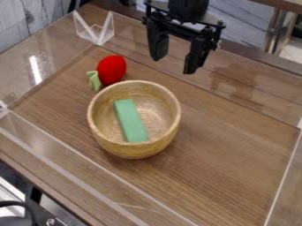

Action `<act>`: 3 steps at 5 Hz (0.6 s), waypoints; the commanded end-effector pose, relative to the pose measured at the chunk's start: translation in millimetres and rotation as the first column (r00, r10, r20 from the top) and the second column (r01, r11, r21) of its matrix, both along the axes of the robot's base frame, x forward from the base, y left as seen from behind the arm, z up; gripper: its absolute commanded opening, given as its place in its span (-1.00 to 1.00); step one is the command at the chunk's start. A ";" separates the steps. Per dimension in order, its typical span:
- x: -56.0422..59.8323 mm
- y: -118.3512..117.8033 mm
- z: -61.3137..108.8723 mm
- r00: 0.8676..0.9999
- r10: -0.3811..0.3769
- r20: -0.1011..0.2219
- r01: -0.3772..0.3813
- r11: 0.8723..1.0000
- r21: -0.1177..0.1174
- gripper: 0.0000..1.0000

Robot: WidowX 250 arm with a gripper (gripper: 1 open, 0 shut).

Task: Move the red fruit to the right

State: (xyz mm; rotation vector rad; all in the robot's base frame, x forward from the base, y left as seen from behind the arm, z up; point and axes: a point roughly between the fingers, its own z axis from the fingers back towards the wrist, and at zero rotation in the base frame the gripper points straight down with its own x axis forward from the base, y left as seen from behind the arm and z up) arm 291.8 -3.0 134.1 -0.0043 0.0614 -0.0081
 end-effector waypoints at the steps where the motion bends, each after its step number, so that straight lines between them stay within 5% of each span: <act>1: -2.0 4.4 -8.0 1.000 0.000 -0.024 0.000 1.000 0.002 1.00; 3: -6.7 64.9 -4.7 1.000 -0.008 0.014 0.007 1.000 0.016 1.00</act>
